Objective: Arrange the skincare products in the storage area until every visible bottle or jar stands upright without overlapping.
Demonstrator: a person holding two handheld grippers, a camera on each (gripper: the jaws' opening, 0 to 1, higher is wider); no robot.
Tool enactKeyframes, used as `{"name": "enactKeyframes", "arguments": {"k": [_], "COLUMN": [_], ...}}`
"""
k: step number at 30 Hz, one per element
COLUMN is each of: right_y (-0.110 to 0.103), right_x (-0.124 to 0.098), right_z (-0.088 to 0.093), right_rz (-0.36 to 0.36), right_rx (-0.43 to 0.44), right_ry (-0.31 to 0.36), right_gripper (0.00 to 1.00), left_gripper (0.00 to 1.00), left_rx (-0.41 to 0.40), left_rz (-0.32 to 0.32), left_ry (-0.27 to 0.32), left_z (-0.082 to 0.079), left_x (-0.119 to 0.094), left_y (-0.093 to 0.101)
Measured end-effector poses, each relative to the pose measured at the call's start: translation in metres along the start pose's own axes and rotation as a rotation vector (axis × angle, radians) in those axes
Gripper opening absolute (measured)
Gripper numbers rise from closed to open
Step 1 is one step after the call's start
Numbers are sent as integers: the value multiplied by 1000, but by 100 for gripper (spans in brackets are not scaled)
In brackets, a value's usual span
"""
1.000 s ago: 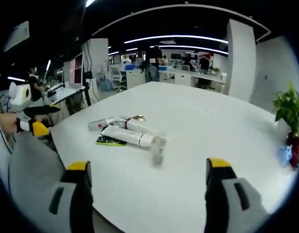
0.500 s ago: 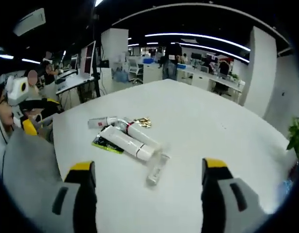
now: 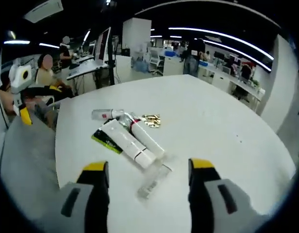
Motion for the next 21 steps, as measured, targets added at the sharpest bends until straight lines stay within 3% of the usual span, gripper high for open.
{"name": "enactKeyframes", "arguments": {"k": [7,21], "right_y": [11,16], "right_x": [31,90], "right_z": [-17,-31], "right_rz": [-80,-194], "right_rx": [-79,-174], "right_ry": [-28,-115], "right_gripper": [64,57], "left_gripper": [97,97], "left_rx": [-15,-32], "left_rz": [-12,-31], "left_ry": [8,10], "left_z": [0,5], "left_x": [0,1], "left_y": [-4,-13]}}
Point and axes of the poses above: the point that each gripper's makers call its tool centre point, and the gripper's own axes: x roughly forward along the fingers, y roughly to its right, z roughly out of its underside, the point moved 9 cm from there along -x, roughly backward along the fingers, and after that the axes turned 8 degrees about -x, right-handed, at the moved point
